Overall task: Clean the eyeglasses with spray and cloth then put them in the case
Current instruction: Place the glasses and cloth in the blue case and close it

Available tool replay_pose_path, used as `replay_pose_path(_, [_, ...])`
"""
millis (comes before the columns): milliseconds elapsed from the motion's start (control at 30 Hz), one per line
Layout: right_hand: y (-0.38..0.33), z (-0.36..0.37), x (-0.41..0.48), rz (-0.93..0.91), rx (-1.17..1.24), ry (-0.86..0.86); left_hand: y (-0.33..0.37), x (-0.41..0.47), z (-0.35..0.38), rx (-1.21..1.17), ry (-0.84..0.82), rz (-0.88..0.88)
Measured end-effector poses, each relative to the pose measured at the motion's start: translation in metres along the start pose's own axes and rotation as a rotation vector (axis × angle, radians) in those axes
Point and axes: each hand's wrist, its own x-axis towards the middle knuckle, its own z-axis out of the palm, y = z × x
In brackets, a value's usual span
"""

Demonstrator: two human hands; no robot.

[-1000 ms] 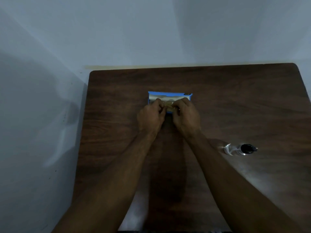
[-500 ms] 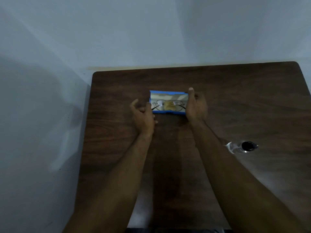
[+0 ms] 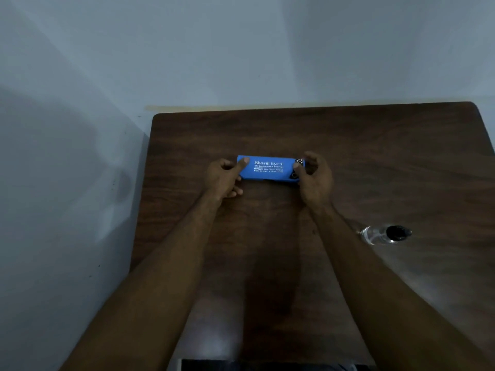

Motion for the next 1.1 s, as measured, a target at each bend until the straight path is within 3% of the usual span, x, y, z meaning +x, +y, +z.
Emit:
replay_pose_path(433, [0.008,0.005,-0.005,-0.066,0.048,0.054,-0.008,-0.006,0.004,0.154,0.112,0.235])
replay_pose_path(567, [0.013,0.008,-0.009,-0.058,0.085,0.12,-0.024,-0.007,0.016,0.22,0.222,0.355])
replay_pose_path(767, [0.006,0.027,-0.004,-0.074,0.132,0.226,-0.045,0.008,0.032,0.062,0.398,0.486])
replay_pose_path(1100, [-0.039,0.072,0.088,-0.13,0.053,0.192,0.036,0.111,0.03,0.032,0.491,0.541])
